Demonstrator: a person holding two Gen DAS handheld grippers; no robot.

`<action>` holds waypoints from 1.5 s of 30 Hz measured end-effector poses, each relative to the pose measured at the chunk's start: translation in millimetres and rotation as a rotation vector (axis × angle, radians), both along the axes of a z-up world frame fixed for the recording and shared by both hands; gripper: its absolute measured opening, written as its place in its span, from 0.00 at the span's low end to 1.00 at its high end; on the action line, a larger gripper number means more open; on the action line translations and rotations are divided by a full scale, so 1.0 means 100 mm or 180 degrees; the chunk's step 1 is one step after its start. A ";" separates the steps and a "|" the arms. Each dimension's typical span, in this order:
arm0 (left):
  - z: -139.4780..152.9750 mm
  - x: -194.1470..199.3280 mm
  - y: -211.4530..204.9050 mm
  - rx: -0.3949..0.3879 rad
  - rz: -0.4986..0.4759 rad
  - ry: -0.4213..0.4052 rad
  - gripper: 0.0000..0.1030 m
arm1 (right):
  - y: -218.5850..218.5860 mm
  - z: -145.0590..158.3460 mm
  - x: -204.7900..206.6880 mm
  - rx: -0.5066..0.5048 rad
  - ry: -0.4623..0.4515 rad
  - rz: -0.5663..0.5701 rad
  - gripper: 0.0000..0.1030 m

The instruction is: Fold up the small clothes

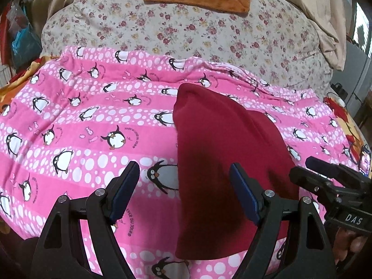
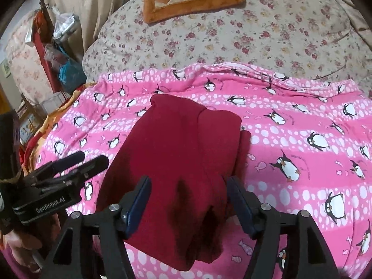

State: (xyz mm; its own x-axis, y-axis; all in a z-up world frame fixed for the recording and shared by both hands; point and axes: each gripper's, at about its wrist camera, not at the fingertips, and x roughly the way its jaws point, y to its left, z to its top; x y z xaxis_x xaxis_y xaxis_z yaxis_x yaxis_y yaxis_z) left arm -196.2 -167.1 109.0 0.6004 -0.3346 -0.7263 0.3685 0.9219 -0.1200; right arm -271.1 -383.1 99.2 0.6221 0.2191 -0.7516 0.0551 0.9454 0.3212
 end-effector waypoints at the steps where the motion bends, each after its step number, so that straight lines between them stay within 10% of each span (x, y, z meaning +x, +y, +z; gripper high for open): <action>1: -0.01 0.00 0.00 0.0005 0.0003 0.0010 0.78 | -0.01 0.00 0.00 0.0001 0.0004 -0.0003 0.64; 45: -0.08 -0.19 -0.44 0.0840 0.0091 -0.0344 0.78 | -0.31 -0.16 -0.14 -0.0258 -0.0235 -0.0400 0.75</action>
